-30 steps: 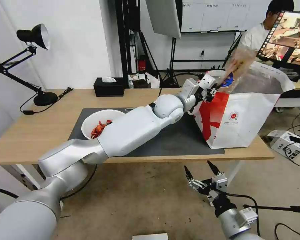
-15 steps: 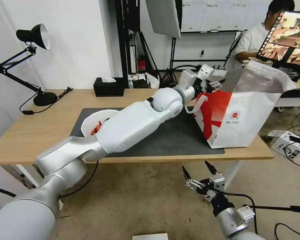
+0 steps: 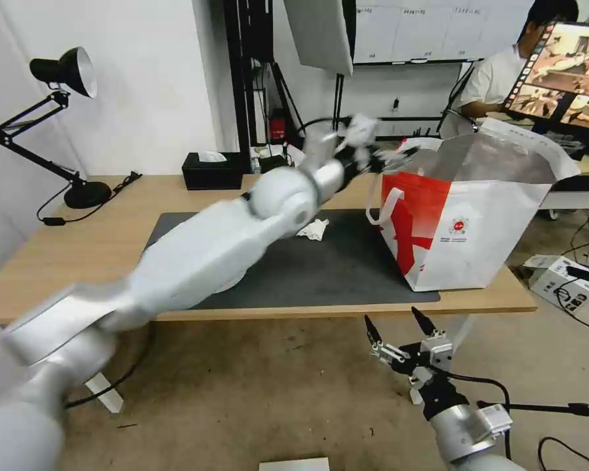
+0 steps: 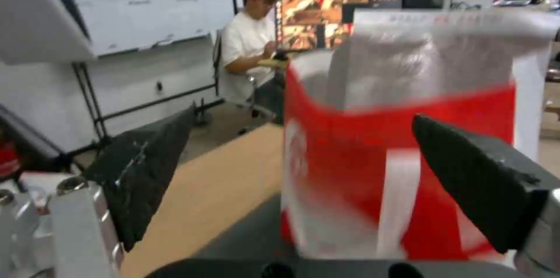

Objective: Pick up the trash from the table and place it into the takeout bag.

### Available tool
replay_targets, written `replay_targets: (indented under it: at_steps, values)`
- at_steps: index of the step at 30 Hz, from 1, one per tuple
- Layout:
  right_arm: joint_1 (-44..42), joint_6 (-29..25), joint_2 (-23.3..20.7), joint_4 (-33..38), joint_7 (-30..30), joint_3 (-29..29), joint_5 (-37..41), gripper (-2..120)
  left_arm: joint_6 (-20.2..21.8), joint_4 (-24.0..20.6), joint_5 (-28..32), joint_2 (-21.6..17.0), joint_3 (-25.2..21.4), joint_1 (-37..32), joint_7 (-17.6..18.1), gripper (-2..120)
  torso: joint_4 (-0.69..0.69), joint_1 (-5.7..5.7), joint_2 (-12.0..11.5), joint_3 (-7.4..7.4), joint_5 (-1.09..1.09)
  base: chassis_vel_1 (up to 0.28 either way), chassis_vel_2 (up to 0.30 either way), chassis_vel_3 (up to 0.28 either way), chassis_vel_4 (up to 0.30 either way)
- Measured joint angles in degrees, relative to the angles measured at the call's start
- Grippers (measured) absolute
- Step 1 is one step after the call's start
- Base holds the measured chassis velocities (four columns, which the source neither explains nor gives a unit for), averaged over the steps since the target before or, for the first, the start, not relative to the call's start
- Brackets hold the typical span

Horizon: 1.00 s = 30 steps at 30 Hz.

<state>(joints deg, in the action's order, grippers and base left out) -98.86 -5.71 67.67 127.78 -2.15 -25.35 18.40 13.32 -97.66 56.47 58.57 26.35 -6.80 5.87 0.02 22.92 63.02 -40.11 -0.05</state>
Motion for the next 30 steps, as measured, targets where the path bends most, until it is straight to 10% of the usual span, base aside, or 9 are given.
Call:
replay_targets:
  at_steps: [11,30]
  values:
    - [2.10,-0.47,-2.32,0.46,-1.12,0.92,1.22,100,-1.09,-13.30,-7.93,-15.05,-21.23,-30.39,-2.04,100,-0.03,0.00,0.01,0.01,0.03,0.000,0.000,0.000,0.000]
    - [2.13,-1.23,-2.58,0.51,-1.81,1.94,0.59,100,-3.74,-23.14,-14.45,-12.43,-46.22,-63.23,-3.53,100,-0.03,-0.01,0.01,0.00,0.05,0.000,0.000,0.000,0.000]
